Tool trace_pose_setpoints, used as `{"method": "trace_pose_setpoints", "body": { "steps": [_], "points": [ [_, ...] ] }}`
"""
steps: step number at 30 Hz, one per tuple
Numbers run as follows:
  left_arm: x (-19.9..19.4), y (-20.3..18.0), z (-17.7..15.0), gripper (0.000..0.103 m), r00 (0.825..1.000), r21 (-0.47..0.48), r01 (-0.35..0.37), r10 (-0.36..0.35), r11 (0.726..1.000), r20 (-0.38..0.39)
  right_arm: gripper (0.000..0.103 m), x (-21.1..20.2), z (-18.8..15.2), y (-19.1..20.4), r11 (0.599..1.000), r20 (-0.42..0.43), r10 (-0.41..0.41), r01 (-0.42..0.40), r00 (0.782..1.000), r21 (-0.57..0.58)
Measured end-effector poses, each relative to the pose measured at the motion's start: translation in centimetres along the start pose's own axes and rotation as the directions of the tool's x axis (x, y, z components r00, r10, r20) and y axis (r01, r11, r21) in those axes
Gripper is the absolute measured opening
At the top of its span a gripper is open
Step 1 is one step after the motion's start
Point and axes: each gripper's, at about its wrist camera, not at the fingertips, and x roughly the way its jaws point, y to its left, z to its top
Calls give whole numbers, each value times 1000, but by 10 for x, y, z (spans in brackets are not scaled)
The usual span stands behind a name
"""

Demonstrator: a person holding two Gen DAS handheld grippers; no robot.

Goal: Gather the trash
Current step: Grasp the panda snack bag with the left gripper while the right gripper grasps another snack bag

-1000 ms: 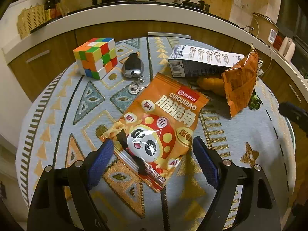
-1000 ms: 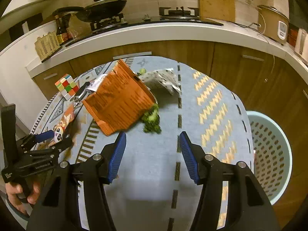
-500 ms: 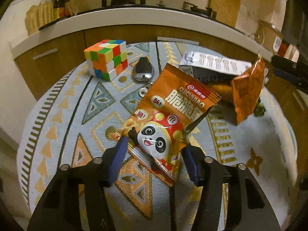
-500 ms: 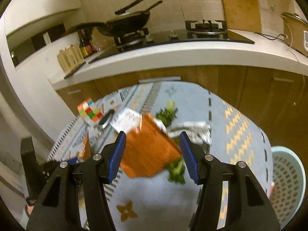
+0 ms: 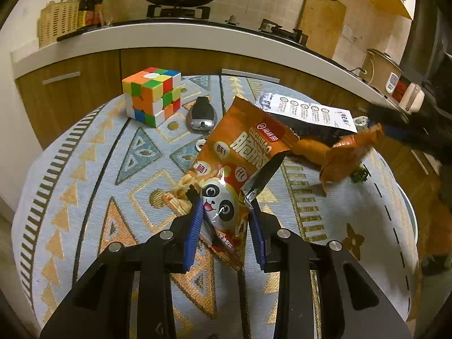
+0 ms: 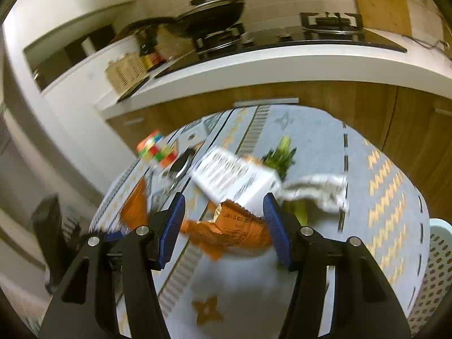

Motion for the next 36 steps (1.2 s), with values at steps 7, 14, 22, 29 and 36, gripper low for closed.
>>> {"method": "trace_pose_setpoints", "body": {
  "steps": [7, 14, 22, 29, 36],
  "points": [
    [-4, 3, -3, 30, 1000, -11, 17, -17, 1000, 16, 54, -23, -56, 25, 998, -51, -21, 18, 998, -61],
    [-6, 5, -5, 30, 999, -10, 32, -32, 999, 12, 54, -33, -90, 35, 992, -84, -93, 85, 992, -91],
    [-6, 7, -4, 30, 999, -16, 49, -49, 999, 10, 72, -6, -115, 47, 981, -170, -167, 146, 971, -129],
    [-7, 6, -4, 30, 999, -17, 48, -48, 999, 9, 82, 11, -124, 66, 970, -198, -210, 179, 958, -162],
    [-7, 5, -5, 30, 999, -18, 49, -49, 999, 10, 83, 20, -123, 73, 960, -200, -268, 243, 942, -142]
  ]
}}
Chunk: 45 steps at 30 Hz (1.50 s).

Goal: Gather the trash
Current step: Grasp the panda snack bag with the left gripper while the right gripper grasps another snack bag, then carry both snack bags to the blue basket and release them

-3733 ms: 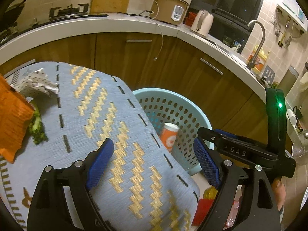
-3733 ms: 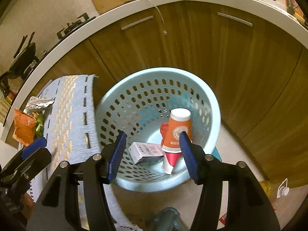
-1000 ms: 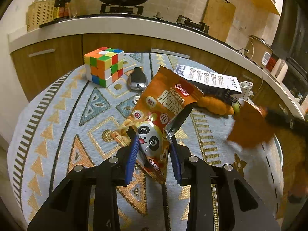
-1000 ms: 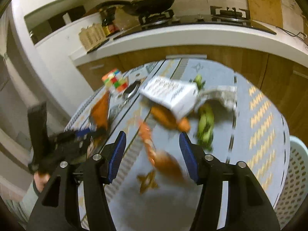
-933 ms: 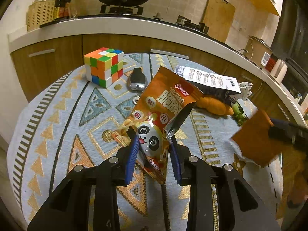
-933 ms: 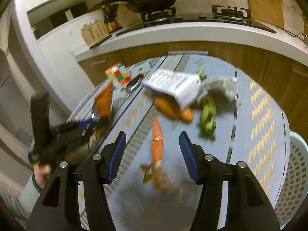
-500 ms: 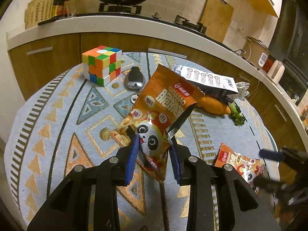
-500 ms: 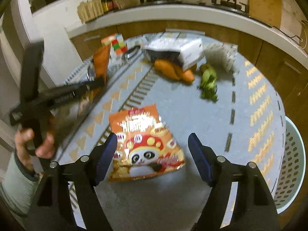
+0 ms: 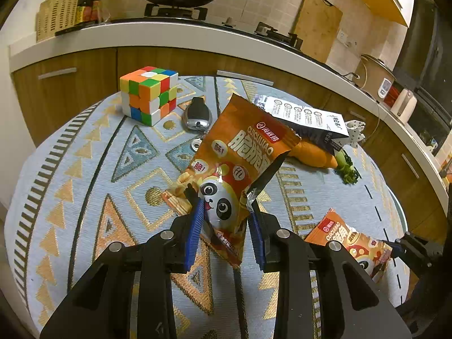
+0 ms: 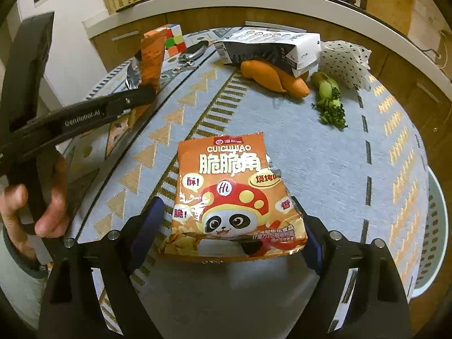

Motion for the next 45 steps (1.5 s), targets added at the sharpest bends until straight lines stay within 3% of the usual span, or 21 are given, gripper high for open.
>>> {"method": "trace_pose_setpoints", "body": {
  "steps": [6, 14, 18, 22, 25, 33, 39, 45],
  "points": [
    [-1, 1, 0, 30, 1000, -3, 3, -3, 1000, 4, 76, -1, -8, 9, 998, 14, -62, 62, 998, -17],
    [-4, -1, 0, 30, 1000, 4, 8, -8, 1000, 26, 39, -19, -9, -21, 998, 41, 40, -42, 998, 50],
    [-7, -5, 0, 27, 999, 17, 4, -5, 1000, 41, 30, -34, -12, -31, 998, 75, 25, -30, 997, 62],
    [-14, -18, -2, 25, 998, 63, -4, 1, 998, 63, 28, -42, -16, -46, 995, 98, 14, -24, 995, 96],
    [-26, -33, -5, 24, 996, 73, 57, -62, 996, 69, 27, -55, -20, -60, 992, 138, 6, -24, 990, 126],
    [-45, -105, 1, 24, 986, 222, 107, -133, 969, 104, 27, -97, -19, -105, 980, 242, -72, 23, 968, 200],
    [-38, -157, 12, 24, 974, 275, 190, -215, 942, 64, 27, -121, -31, -149, 956, 280, -153, 71, 948, 285],
    [-15, -219, 19, 24, 954, 335, 287, -299, 897, -17, 27, -139, -54, -205, 904, 267, -253, 128, 930, 408]
  ]
}}
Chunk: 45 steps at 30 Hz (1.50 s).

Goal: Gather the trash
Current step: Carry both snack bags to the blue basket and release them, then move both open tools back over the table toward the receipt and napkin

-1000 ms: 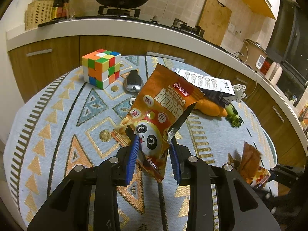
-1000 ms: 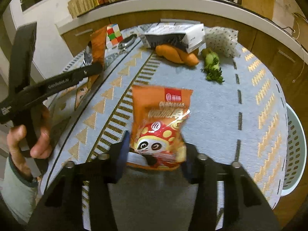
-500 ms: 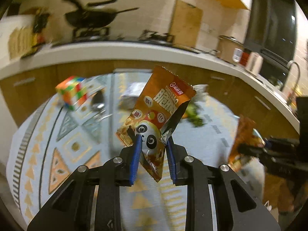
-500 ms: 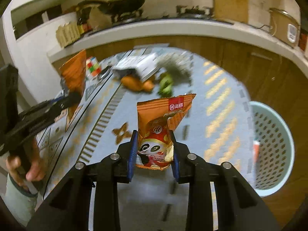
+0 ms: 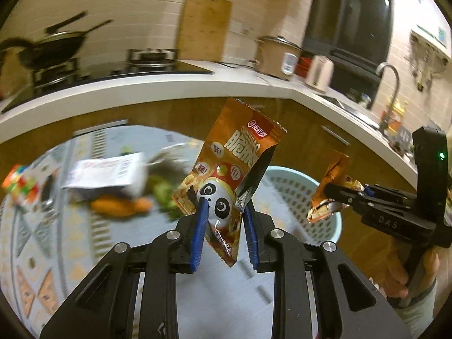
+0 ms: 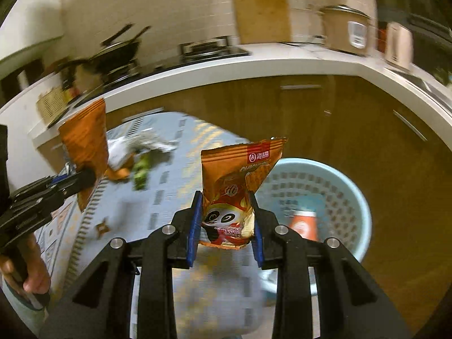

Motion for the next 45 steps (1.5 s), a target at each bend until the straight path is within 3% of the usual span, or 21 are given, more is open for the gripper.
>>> {"method": "trace_pose_setpoints", "body": {
  "steps": [8, 13, 18, 21, 24, 26, 28, 31, 34, 38, 45],
  "points": [
    [60, -51, 10, 24, 994, 83, 67, -60, 994, -89, 27, 10, -6, -68, 983, -50, -77, 84, 996, 160],
    [90, -77, 10, 24, 985, 125, 104, -85, 987, -151, 27, 32, -14, -89, 961, -134, -190, 212, 973, 177],
    [124, -91, -2, 24, 957, 78, 166, -141, 983, -255, 28, 48, -22, -106, 953, -188, -183, 222, 965, 207],
    [135, -95, -8, 24, 950, 76, 175, -148, 982, -276, 28, 57, -28, -113, 949, -217, -179, 226, 960, 220],
    [139, -100, -9, 29, 946, 76, 179, -151, 981, -287, 30, 62, -30, -118, 947, -226, -169, 222, 959, 233],
    [138, -101, -8, 43, 945, 66, 181, -156, 981, -286, 31, 62, -30, -118, 946, -225, -166, 220, 960, 240],
    [134, -100, -6, 49, 953, 74, 170, -145, 983, -267, 46, 63, -30, -119, 945, -226, -149, 206, 963, 254],
    [128, -95, -4, 51, 954, 64, 175, -153, 982, -256, 51, 63, -28, -120, 945, -208, -137, 191, 968, 266],
    [120, -84, 1, 62, 954, 9, 200, -193, 980, -230, 52, 62, -27, -123, 942, -202, -130, 185, 971, 281],
    [113, -72, 6, 62, 950, -45, 238, -243, 970, -198, 57, 58, -26, -123, 943, -183, -125, 174, 975, 284],
    [106, -66, 7, 62, 957, -57, 219, -226, 974, -183, 68, 54, -25, -125, 943, -165, -115, 160, 979, 291]
  ]
}}
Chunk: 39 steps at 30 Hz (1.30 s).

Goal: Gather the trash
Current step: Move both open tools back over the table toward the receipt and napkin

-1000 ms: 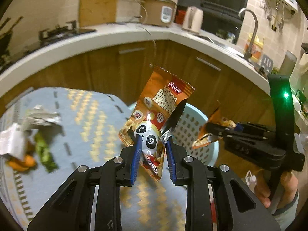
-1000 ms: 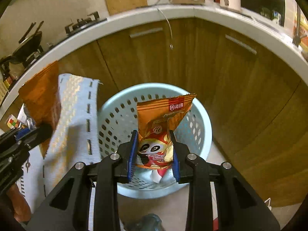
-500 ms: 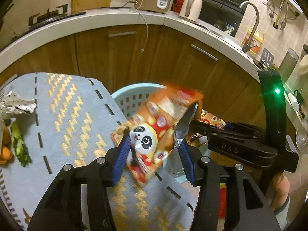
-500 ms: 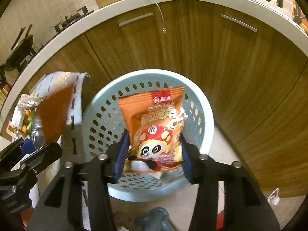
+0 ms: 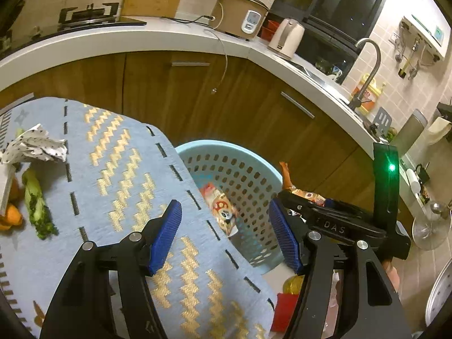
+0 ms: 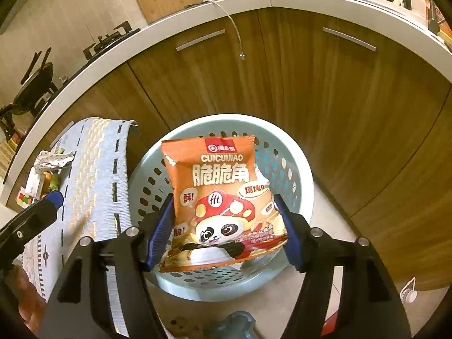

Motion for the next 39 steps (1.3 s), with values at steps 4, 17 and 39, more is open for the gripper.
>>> {"method": "trace_pose_setpoints", "body": {
  "steps": [4, 17, 39],
  "points": [
    [-5, 4, -3, 62, 1000, 0, -25, 25, 1000, 11, 76, 2, 1, 1, 1000, 10, -10, 10, 1000, 5],
    [-30, 26, -6, 62, 992, -63, -98, 103, 993, 78, 76, -6, -1, 32, 998, 31, 56, -56, 998, -28],
    [-75, 133, 4, 74, 747, -148, -642, 657, 752, 100, 76, 15, -38, 180, 972, 70, 48, -31, 996, -231]
  ]
}}
